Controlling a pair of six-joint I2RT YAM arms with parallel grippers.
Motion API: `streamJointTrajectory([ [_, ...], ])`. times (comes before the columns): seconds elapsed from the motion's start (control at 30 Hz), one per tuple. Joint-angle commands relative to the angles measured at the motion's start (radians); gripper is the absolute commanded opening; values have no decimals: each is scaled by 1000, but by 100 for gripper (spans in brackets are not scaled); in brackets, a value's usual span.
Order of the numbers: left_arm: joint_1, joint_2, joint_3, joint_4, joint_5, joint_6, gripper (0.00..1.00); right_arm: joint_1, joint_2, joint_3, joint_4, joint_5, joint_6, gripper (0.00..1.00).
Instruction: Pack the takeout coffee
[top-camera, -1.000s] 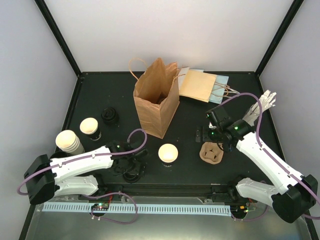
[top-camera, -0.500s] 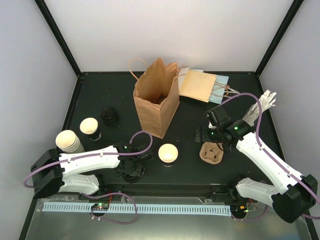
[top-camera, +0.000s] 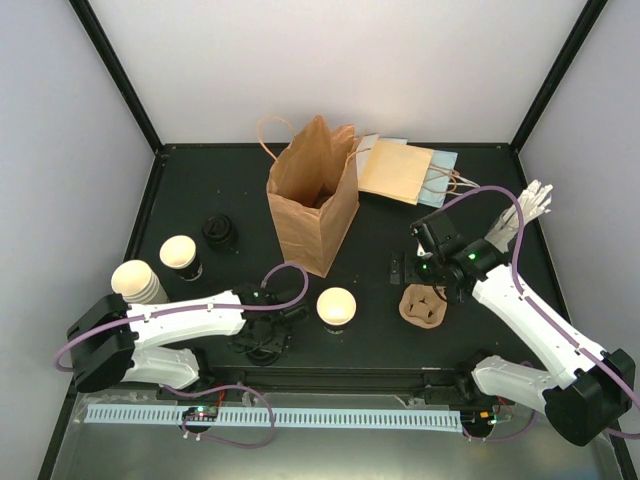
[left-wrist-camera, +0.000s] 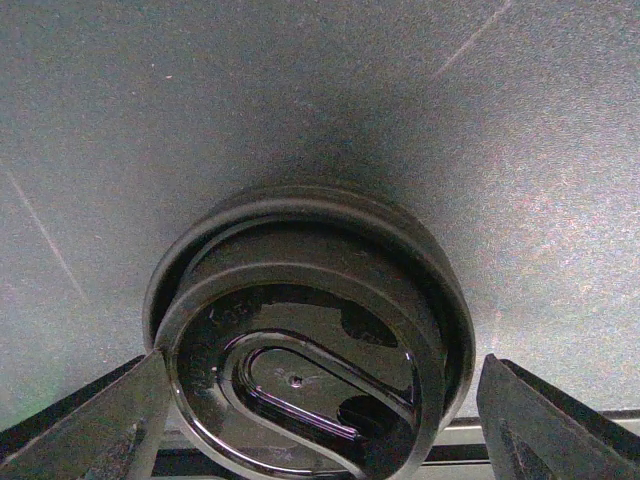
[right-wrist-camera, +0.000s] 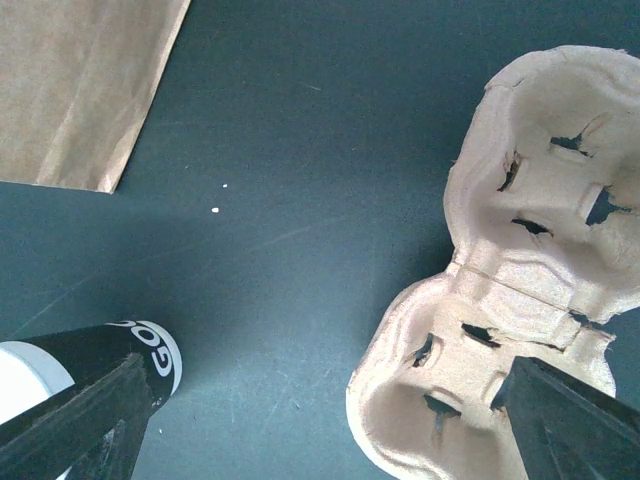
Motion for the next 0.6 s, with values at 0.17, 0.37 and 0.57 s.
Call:
streamJointTrajectory([
  [0.17,15,-9,-6,3,-25,8,87,-3,-11,-6,10,-5,-16,99],
  [0.37,22,-48,0,0,-19,14,88,-3,-5,-10,16,-12,-17,99],
  [0.57,63,-77,-39,38,17,44,88,-2,-2,-11,19,-16,-17,99],
])
